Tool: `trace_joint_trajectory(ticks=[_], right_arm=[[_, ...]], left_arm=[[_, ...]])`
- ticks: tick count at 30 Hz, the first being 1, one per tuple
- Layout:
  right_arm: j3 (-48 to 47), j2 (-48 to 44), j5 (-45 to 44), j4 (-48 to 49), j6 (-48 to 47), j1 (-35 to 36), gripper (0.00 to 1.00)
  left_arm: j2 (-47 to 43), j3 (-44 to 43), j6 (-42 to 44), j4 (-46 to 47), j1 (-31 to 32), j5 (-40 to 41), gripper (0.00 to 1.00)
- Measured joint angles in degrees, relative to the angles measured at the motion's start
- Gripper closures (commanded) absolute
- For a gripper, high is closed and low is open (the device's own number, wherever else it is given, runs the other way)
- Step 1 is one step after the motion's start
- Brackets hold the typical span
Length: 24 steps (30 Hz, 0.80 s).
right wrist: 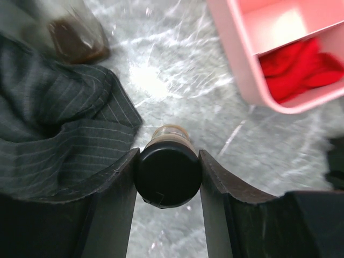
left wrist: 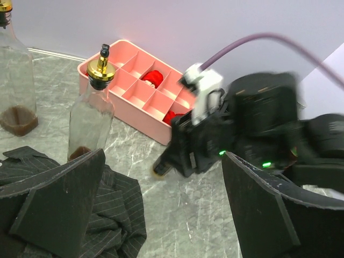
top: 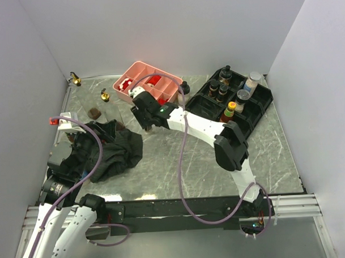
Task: Organize the condiment bottles
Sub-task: Pick up the bottle from the center of the board, then place the bottle in the storage box.
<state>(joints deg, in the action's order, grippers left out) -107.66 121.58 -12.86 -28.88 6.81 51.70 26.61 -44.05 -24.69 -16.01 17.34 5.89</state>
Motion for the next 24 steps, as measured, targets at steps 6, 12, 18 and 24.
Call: trace_joint_trajectory(ticks=[6, 12, 18, 24], right_arm=[[0.0, -7.1, -0.4, -1.9, -1.0, -2.6, 0.69], [3.6, -14.4, -1.6, -2.0, -0.7, -13.0, 0.7], [8.8, -17.3, -3.1, -3.0, -0.7, -22.2, 0.71], [9.2, -17.2, -3.8, -3.3, -0.8, -28.9, 0.72]], left_arm=[[0.0, 0.0, 0.0, 0.0, 0.0, 0.0, 0.04], [0.0, 0.0, 0.0, 0.0, 0.0, 0.0, 0.04], [0.0, 0.0, 0.0, 0.0, 0.0, 0.0, 0.04], [-0.3, 0.0, 0.0, 0.0, 0.0, 0.0, 0.04]])
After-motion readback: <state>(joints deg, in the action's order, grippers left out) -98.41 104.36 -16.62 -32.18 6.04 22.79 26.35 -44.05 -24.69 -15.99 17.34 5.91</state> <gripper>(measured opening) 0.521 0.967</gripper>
